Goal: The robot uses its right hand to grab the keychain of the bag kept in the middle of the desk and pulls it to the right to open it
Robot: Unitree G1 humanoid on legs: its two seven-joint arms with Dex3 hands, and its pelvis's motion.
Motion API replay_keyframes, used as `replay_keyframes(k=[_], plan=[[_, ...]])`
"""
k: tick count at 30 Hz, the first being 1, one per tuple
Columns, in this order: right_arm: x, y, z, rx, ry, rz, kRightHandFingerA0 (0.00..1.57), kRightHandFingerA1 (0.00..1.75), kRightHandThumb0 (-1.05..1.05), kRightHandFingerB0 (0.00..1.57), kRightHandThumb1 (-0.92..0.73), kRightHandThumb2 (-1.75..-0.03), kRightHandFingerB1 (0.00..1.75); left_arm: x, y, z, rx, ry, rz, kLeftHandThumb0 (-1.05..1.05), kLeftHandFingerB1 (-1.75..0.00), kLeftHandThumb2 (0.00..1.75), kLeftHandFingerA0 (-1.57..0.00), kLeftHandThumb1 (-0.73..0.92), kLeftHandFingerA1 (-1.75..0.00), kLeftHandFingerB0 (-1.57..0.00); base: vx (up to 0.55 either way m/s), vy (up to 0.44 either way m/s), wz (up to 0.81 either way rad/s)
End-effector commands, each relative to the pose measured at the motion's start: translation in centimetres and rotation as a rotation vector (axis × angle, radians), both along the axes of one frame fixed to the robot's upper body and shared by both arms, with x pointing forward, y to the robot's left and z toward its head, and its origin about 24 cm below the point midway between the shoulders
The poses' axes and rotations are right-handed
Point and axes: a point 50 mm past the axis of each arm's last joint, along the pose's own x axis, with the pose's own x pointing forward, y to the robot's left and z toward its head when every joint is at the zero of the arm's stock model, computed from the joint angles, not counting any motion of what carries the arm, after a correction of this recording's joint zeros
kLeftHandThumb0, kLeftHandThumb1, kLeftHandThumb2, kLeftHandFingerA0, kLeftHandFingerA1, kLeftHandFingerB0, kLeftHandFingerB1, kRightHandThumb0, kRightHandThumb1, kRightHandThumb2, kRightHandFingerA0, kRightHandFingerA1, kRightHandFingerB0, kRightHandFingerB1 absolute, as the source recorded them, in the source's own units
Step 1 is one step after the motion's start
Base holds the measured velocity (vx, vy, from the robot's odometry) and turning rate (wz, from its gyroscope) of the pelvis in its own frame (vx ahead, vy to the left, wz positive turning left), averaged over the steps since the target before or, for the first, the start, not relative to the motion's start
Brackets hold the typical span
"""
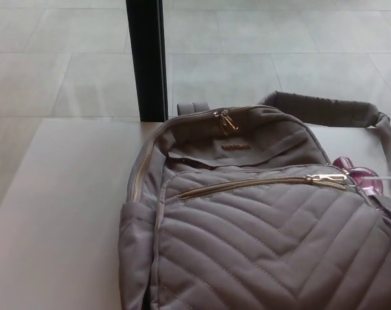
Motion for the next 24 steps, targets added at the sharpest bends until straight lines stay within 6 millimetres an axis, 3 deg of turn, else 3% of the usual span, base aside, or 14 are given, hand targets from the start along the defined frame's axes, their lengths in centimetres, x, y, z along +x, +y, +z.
replay_keyframes(k=[1, 9, 13, 14, 17, 18, 19, 20, 22, 23, 24], plan=[[0.3, -2.6, 0.0, -0.164, -0.034, -0.061, 0.85, 1.75, -0.22, 0.74, -0.41, -0.93, 1.46, -0.1, 0.4, 0.5, -0.002, -0.031, -0.001, -0.62, -0.47, 0.63, -0.46, 0.77, -0.50, -0.45, 0.00, 0.000, 0.00], [0.0, -5.3, -2.3, -0.225, -0.007, -0.130, 0.85, 1.70, -0.23, 0.79, -0.43, -0.94, 1.36, -0.2, 0.4, 0.3, 0.003, -0.017, 0.015, -0.61, -0.48, 0.63, -0.48, 0.76, -0.54, -0.48, 0.00, 0.000, 0.00], [-0.4, -6.0, -3.3, -0.229, -0.009, -0.151, 0.84, 1.74, -0.24, 0.76, -0.40, -0.95, 1.47, -0.3, 0.4, 0.4, 0.012, -0.012, -0.015, -0.63, -0.45, 0.63, -0.47, 0.77, -0.49, -0.45, 0.00, 0.000, 0.00], [-0.5, -6.2, -3.5, -0.236, 0.024, -0.169, 0.83, 1.73, -0.22, 0.74, -0.47, -0.87, 1.41, -0.2, 0.4, 0.4, 0.010, -0.021, 0.002, -0.62, -0.47, 0.63, -0.50, 0.76, -0.53, -0.47, 0.00, 0.000, 0.00], [-0.6, -6.3, -3.7, -0.238, 0.038, -0.178, 0.83, 1.70, -0.20, 0.75, -0.46, -0.80, 1.37, -0.1, 0.4, 0.4, 0.008, -0.027, 0.003, -0.63, -0.48, 0.63, -0.49, 0.77, -0.55, -0.46, 0.00, 0.000, 0.00], [-0.9, -6.3, -3.9, -0.131, 0.072, -0.205, 0.82, 1.75, -0.16, 0.67, -0.52, -0.84, 1.38, -0.3, 0.4, 0.4, 0.015, -0.011, -0.020, -0.64, -0.44, 0.64, -0.47, 0.79, -0.47, -0.43, 0.00, 0.000, 0.00], [-0.9, -6.1, -3.9, -0.091, 0.089, -0.212, 0.86, 1.74, -0.17, 0.71, -0.59, -0.72, 1.26, -0.3, 0.4, 0.4, 0.004, -0.017, 0.000, -0.63, -0.45, 0.64, -0.47, 0.78, -0.48, -0.44, 0.00, 0.000, 0.00], [-1.0, -6.0, -3.9, -0.080, 0.089, -0.209, 0.88, 1.69, -0.23, 0.77, -0.66, -0.66, 0.96, -0.3, 0.4, 0.4, 0.003, -0.017, 0.002, -0.63, -0.45, 0.64, -0.47, 0.77, -0.47, -0.44, 0.00, 0.000, 0.00], [-1.2, -5.7, -3.9, -0.068, 0.092, -0.202, 0.88, 1.69, -0.23, 0.77, -0.66, -0.66, 0.96, -0.6, 0.4, 0.4, 0.004, -0.011, 0.003, -0.63, -0.45, 0.64, -0.47, 0.77, -0.47, -0.44, 0.00, 0.000, 0.00], [-1.4, -5.0, -3.6, -0.128, 0.143, -0.231, 0.84, 1.37, -0.46, 0.39, -0.69, -0.61, 0.41, -0.5, 0.4, 0.3, 0.014, -0.006, 0.004, -0.63, -0.47, 0.63, -0.49, 0.77, -0.50, -0.47, 0.00, 0.000, 0.00], [-1.6, -4.7, -3.4, -0.112, 0.175, -0.234, 0.55, 0.62, -0.61, 0.21, -0.68, -0.61, 0.28, -0.5, 0.4, 0.4, 0.020, 0.000, -0.019, -0.63, -0.46, 0.63, -0.48, 0.78, -0.49, -0.47, 0.00, 0.000, 0.00]])
